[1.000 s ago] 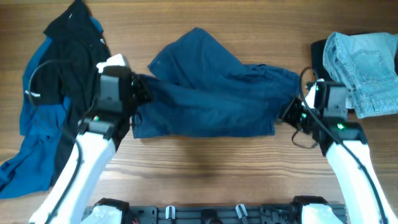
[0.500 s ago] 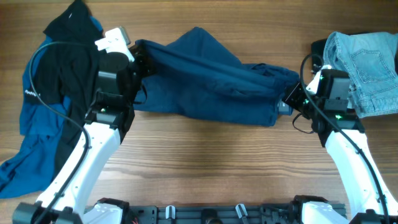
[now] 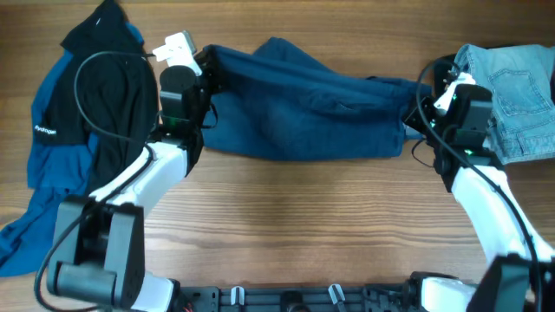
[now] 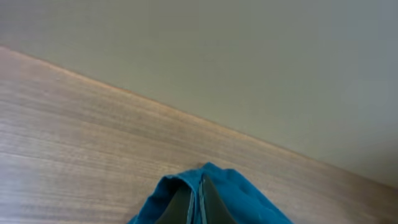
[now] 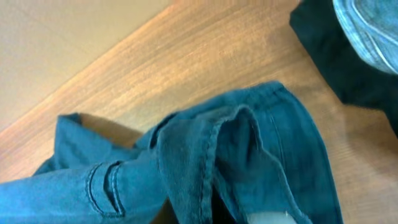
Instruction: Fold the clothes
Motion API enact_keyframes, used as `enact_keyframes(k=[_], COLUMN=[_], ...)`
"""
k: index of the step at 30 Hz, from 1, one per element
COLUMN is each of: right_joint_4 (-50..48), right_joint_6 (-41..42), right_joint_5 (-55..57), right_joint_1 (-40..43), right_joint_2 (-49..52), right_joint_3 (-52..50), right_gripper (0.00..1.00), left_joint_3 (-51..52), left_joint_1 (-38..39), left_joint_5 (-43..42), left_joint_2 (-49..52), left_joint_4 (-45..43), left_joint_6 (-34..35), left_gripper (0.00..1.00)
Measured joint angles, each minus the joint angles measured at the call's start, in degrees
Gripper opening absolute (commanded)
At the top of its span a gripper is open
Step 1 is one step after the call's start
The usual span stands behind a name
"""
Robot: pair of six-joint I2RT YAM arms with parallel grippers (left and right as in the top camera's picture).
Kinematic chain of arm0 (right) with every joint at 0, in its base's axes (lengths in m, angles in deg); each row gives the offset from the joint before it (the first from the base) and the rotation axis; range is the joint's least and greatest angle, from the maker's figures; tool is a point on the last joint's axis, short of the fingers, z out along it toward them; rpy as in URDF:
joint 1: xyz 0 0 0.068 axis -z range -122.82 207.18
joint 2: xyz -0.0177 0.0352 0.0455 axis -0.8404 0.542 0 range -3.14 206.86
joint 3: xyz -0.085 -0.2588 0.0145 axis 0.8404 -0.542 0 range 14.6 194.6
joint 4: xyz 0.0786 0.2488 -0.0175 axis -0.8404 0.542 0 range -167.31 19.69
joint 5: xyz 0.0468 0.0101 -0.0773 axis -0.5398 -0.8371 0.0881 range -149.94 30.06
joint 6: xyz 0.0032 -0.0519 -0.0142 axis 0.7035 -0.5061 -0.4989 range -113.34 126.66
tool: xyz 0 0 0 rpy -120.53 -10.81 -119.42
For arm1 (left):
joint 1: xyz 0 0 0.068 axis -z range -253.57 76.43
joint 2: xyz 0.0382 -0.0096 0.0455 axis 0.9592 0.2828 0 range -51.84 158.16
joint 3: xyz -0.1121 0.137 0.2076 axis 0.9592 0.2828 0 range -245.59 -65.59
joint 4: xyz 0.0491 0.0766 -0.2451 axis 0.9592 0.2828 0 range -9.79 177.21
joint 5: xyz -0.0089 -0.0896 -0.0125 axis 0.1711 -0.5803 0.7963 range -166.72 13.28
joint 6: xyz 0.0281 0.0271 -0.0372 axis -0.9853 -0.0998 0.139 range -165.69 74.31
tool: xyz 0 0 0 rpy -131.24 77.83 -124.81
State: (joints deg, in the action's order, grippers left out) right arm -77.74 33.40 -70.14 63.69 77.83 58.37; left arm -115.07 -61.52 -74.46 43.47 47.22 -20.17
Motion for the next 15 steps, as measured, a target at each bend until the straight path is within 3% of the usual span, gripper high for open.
enact_keyframes(k=[9,10,11,12,13,15], right_joint_4=[-23.69,-25.99,-28.09,-30.77,-34.1,-39.15], right_joint_6=[-1.14,-1.31,-1.53,-1.68,-1.84,-1.99], right_joint_5=[0.46,0.68,0.92,1.46,2.62,3.87], right_joint_1=[0.2,0.2,0.2,0.2,0.31,0.63], right_joint_2=[13.29,14.8,16.26,17.99,20.13,23.17], right_joint_3=[0.13,0.2,0.22,0.24,0.35,0.37], right_gripper=[0.04,0.08,0.2,0.68,0.99,0.99], left_joint_3=[-3.06,-3.74,-4.57,-5.6,-7.04,-8.96], left_joint_1=[0.0,0.0,0.0,0.0,-0.02,-0.15], left_joint_5=[0.2,0.26,0.26,0.26,0.74,1.03], left_joint_2=[11.45,13.07,14.75,16.44,18.34,20.83], left_joint_4=[-5.35,-5.66,-5.97,-6.45,-6.62,-6.84], left_joint_6=[0.0,0.02,0.02,-0.37,-0.39,-0.42], left_gripper=[0.04,0.16,0.41,0.86,1.0,1.0])
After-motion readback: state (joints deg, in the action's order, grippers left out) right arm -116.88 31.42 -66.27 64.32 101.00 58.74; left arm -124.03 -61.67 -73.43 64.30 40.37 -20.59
